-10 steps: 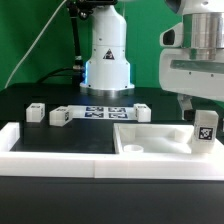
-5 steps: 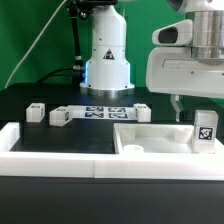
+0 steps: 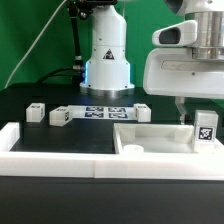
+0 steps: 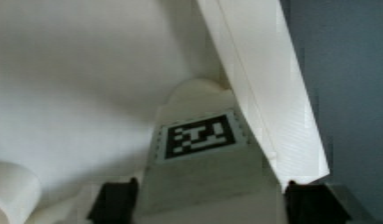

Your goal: Assemble one leg

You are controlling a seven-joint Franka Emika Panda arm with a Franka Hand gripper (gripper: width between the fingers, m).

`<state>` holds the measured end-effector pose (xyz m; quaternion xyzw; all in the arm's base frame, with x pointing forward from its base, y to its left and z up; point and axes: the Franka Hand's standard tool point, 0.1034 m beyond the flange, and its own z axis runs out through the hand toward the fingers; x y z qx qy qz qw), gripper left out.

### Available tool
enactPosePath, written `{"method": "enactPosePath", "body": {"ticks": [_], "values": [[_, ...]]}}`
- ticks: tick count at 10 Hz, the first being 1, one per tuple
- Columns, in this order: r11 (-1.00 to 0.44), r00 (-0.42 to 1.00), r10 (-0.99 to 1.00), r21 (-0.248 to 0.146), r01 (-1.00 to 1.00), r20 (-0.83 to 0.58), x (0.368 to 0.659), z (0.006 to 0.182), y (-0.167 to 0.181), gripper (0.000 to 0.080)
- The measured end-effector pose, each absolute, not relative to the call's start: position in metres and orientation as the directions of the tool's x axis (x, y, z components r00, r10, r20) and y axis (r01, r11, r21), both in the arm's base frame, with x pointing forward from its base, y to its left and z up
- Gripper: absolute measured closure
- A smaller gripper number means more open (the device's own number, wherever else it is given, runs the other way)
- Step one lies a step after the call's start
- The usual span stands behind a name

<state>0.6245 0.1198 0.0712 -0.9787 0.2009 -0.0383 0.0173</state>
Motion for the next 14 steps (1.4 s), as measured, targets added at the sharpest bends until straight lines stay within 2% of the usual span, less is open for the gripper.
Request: {"method": "enactPosePath", "body": {"ticks": [1, 2, 5, 9, 11, 14], "values": [[-0.919, 0.916, -0.395, -0.049, -0.392, 0.068, 0.6245, 0.0712, 0.1197, 0.0408], [-0.917, 0.915, -0.398, -0.05, -0.395, 0.068, 0.6245, 0.0712, 0.1197, 0.0509], [-0.868, 0.866, -0.495, -0.058, -0.492, 0.062, 0.6252, 0.072, 0.1181, 0.0509], [-0.542, 0.542, -0.84, -0.104, -0.834, 0.036, 0.6229, 0.0711, 0.1161, 0.0509], [-0.363, 0.364, -0.931, -0.111, -0.925, 0.014, 0.6219, 0.0708, 0.1159, 0.0508], [-0.016, 0.02, -0.999, -0.106, -0.994, -0.032, 0.6207, 0.0707, 0.1174, 0.0508]]}}
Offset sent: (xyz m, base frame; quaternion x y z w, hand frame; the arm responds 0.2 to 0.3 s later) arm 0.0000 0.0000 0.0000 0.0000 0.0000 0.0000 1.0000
